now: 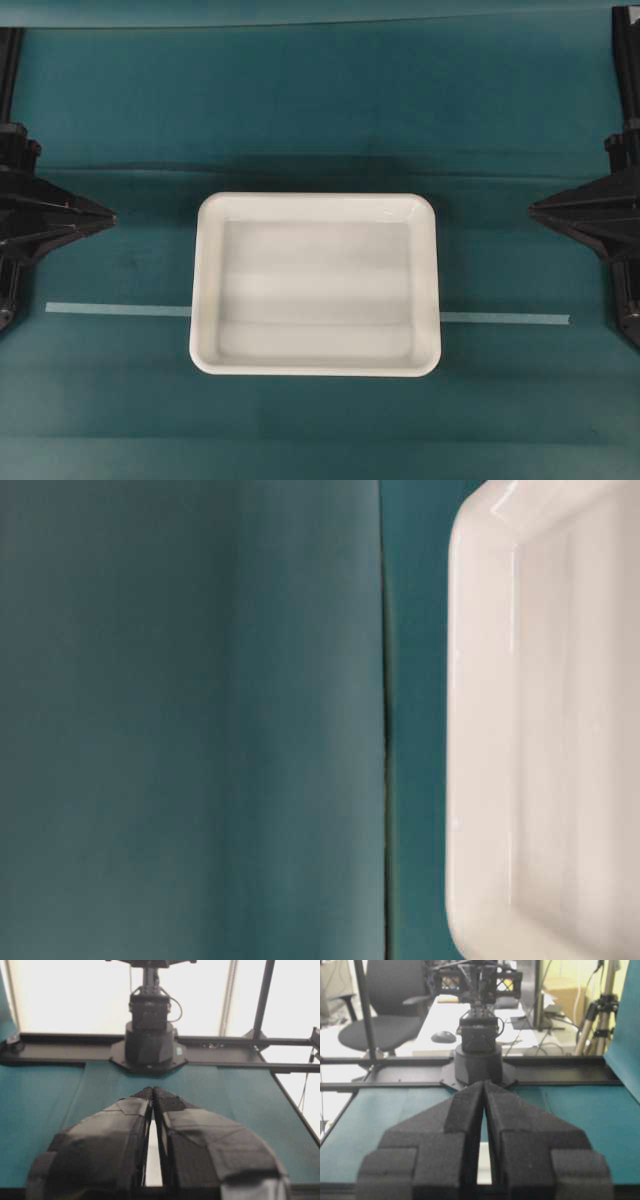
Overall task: Lift the white case with both hands.
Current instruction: 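Move both grippers inward toward the left and right rims of the white tray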
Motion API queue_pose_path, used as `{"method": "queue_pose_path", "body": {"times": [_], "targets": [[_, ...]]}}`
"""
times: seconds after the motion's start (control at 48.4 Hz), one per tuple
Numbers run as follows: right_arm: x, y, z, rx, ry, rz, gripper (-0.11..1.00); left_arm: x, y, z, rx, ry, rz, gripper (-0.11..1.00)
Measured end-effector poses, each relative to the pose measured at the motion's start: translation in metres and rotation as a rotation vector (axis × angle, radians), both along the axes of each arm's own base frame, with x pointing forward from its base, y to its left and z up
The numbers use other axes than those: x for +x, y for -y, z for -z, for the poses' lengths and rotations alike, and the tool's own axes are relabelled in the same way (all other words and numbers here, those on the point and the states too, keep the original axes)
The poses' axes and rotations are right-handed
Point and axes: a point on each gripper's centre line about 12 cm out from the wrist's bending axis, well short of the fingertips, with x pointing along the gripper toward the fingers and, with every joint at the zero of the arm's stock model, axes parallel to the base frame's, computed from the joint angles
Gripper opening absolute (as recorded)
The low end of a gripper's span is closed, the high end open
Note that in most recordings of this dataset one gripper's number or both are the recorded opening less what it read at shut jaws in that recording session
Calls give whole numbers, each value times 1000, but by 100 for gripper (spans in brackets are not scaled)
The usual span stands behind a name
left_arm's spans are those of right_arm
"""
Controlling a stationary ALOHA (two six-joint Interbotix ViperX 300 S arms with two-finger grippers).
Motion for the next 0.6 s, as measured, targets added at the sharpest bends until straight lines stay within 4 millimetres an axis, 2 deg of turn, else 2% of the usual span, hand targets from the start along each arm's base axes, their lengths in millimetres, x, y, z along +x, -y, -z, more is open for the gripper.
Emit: {"method": "queue_pose_path", "body": {"times": [0.062, 0.145, 0.207, 0.372, 0.599], "targets": [[0, 0, -1, 14, 2, -2, 11, 0, 1, -2, -61, 4, 13, 12], [0, 1, -4, 118, -3, -1, 1, 0, 5, -8, -227, 15, 51, 1], [1, 3, -8, 230, -4, 4, 1, 1, 6, -9, -342, 6, 68, -2], [4, 6, -5, 502, -81, 13, 1, 2, 4, -3, -536, -56, 67, -2], [14, 9, 20, 932, -236, 69, 1, 3, 4, 1, -765, -101, 63, -2]]}}
